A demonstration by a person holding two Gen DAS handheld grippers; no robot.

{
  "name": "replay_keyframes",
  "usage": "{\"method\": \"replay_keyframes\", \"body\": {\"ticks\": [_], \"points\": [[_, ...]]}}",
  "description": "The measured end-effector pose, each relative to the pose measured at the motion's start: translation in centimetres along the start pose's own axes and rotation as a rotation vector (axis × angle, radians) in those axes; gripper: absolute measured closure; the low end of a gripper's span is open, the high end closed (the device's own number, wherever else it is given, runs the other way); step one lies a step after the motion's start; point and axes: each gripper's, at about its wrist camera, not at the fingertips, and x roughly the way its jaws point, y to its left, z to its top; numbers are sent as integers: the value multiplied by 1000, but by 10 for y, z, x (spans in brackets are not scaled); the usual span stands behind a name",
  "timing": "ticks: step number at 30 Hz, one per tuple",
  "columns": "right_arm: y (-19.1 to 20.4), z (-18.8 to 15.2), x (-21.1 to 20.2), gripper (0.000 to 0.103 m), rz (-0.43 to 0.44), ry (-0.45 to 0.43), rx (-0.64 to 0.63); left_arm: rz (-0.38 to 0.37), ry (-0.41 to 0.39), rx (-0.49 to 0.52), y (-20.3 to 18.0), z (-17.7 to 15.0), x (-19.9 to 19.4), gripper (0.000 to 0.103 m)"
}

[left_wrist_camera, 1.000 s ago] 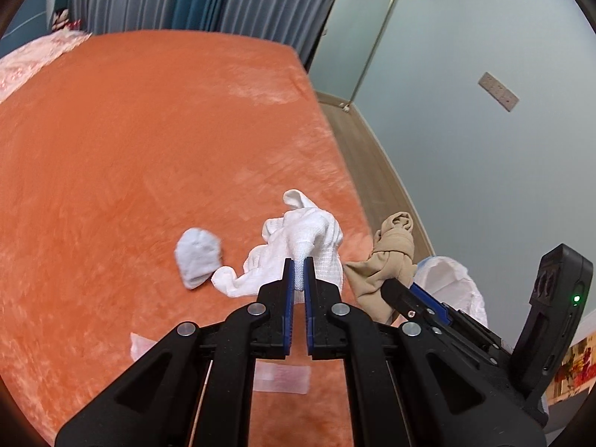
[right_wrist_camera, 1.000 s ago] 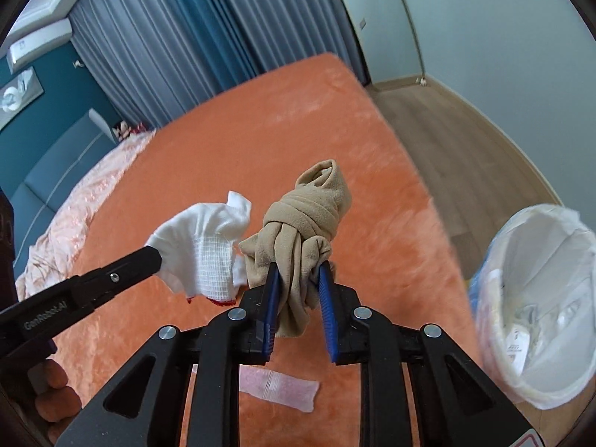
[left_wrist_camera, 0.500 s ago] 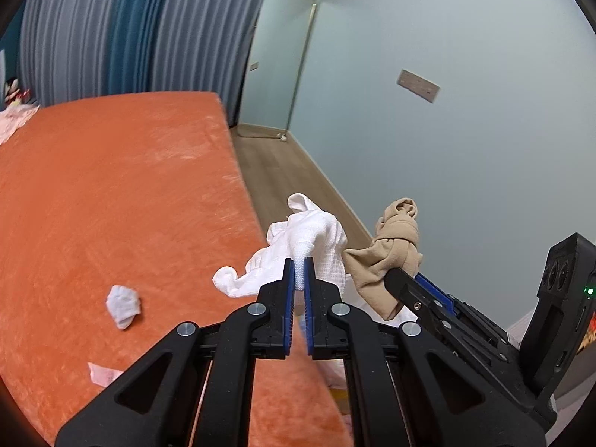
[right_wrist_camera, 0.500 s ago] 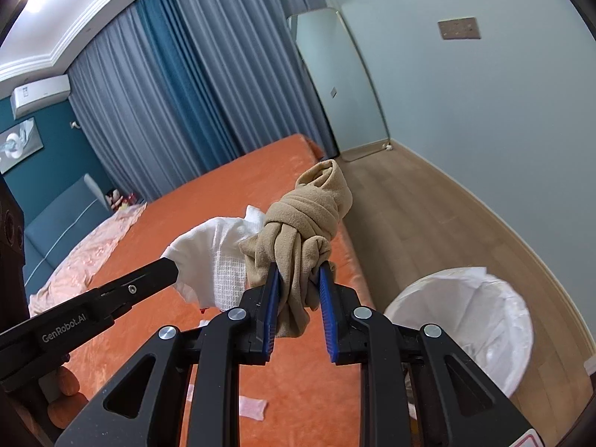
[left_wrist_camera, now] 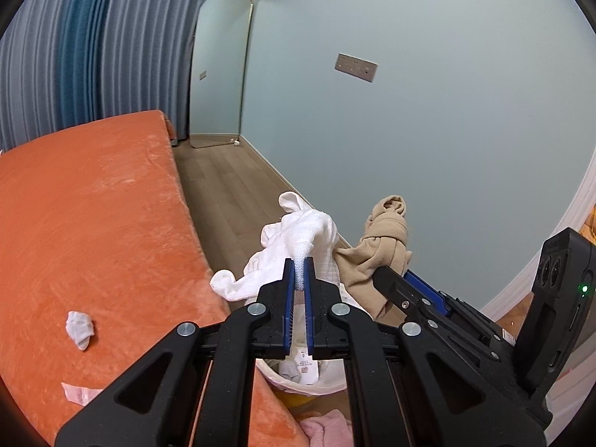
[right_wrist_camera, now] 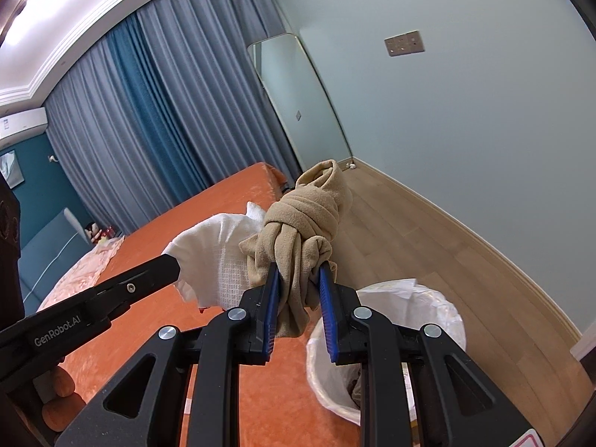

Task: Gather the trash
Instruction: 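Open both tools to drop sock and stocking into the wastebasket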

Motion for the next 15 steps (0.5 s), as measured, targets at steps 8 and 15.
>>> {"method": "replay_keyframes", "body": {"ticks": [8,15], "points": [[-11,-4,-8,82,-26,-8,22,-36,24,21,-21,2,17,98],[-15,-7,-4,65,-64,1,33,4,11,-13,-18,1,28,49]]}}
